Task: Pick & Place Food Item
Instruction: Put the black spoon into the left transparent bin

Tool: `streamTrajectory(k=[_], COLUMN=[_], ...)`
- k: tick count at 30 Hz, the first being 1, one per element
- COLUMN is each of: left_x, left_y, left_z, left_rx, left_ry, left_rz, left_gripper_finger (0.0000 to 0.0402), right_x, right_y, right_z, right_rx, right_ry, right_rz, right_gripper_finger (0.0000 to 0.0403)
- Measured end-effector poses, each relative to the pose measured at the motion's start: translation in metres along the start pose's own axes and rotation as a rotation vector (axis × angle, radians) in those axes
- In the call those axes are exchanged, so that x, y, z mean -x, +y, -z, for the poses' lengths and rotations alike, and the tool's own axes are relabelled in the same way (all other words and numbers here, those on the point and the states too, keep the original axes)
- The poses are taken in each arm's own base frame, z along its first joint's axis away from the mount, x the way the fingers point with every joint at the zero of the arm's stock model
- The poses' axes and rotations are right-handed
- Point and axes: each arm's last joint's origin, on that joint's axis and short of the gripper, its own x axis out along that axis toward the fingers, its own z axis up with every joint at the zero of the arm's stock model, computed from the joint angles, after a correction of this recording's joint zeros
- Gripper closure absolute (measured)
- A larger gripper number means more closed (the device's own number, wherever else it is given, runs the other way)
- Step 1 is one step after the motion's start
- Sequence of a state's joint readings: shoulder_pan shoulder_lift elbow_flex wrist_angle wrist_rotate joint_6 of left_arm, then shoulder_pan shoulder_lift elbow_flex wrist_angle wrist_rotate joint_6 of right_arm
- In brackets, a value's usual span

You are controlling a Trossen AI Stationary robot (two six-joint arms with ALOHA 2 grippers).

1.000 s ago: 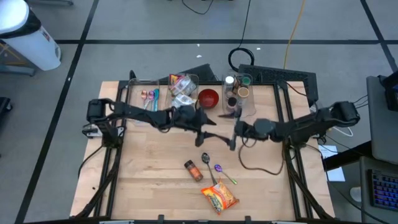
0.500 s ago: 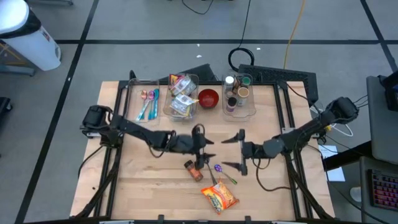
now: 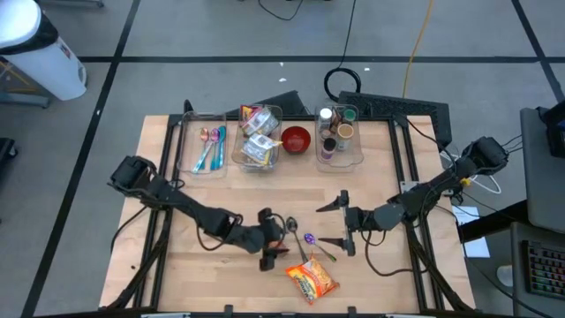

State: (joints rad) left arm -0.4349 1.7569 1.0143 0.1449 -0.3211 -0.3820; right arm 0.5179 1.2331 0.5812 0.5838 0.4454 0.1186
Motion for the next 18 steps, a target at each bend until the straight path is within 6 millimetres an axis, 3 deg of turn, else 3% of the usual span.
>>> streamTrajectory(k=[5,9,14,18], left_x=[0.002,0.002,0.000,0.010], left_y=[0.004,0.013,0.025,0.035], left_z=[0.015,0.022,0.016,0.006], left_rx=[0.070,0.027,-0.087,-0.172], left_ry=[0.151,0.240,0.260,0.289], left_rz=[-0.033,-0.084,-0.051,0.019], left_gripper_finger=[0.0131,0.0131,0.0131,0.0131], right_x=[0.000,0.000,0.000,0.002], right_y=[0.000,0.000,-0.002,-0.004], right_z=[0.000,0.002,0.005,0.001], right_rx=[0.031,0.057,0.078,0.096], right_ry=[0.004,0.016,0.041,0.024], right_rz=[0.001,0.002,0.039,0.081], right_gripper_finger=[0.0012,0.0012,0.0012,0.0012])
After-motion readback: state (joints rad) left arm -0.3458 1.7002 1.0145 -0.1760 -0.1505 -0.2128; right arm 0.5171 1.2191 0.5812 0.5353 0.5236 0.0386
